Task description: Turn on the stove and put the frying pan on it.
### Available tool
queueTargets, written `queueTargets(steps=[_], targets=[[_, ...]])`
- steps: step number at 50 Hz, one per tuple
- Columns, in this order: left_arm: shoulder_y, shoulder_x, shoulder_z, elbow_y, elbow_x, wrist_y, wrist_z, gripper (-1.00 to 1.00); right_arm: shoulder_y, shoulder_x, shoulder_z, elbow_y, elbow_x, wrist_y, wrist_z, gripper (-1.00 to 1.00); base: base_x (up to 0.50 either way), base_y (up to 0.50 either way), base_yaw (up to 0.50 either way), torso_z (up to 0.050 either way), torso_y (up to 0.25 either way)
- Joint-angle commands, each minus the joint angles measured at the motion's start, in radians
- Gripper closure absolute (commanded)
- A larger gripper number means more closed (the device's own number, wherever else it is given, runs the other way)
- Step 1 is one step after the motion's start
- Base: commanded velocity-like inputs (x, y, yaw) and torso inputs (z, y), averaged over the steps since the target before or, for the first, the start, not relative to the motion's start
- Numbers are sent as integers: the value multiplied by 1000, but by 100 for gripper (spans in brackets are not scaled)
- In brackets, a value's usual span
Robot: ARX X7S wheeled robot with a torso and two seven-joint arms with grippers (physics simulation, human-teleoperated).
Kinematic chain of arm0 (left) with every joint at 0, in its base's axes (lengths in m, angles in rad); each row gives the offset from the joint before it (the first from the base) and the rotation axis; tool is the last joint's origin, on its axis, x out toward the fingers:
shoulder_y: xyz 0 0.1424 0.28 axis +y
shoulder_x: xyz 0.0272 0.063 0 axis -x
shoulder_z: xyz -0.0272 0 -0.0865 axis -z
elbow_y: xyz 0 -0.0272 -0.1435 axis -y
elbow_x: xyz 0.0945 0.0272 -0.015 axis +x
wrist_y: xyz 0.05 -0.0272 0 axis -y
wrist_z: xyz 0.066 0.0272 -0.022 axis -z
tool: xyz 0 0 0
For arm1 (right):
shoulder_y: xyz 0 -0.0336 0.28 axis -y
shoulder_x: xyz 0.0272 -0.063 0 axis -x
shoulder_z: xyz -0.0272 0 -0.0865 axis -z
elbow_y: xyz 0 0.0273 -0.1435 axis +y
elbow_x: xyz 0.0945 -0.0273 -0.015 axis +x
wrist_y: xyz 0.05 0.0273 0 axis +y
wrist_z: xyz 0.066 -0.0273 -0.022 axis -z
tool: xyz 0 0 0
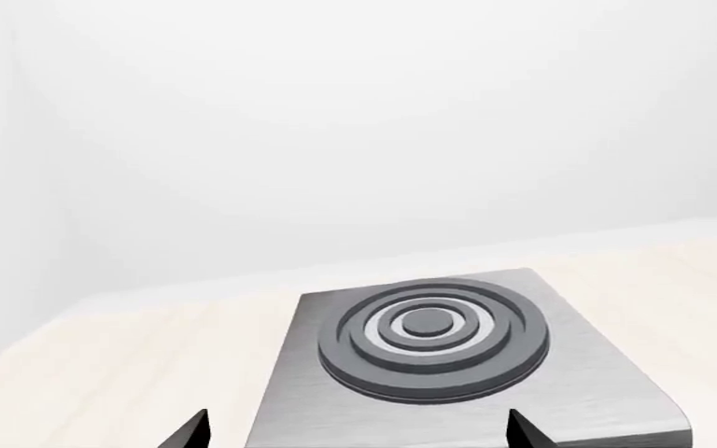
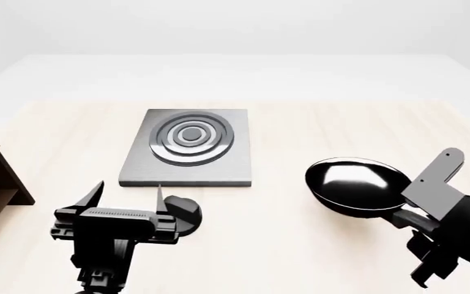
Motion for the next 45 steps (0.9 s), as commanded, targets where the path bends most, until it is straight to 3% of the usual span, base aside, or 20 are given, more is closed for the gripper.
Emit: queueTargets(steps=[1,23,45], targets=[[2,-3,0,2,-5,1,-4,-100,139,-31,17,-9,-116,30,-16,100,0,0,0,0,0],[2,-8,-3,-4,-16,7,-10,-100,206,-167,33,98,-178,-44,1,100,0,0,0,0,1],[-3,-16,-4,-4,-24,6,-16,-100,284,-353,-37,269,-285,-155,-29,100,0,0,0,0,1]])
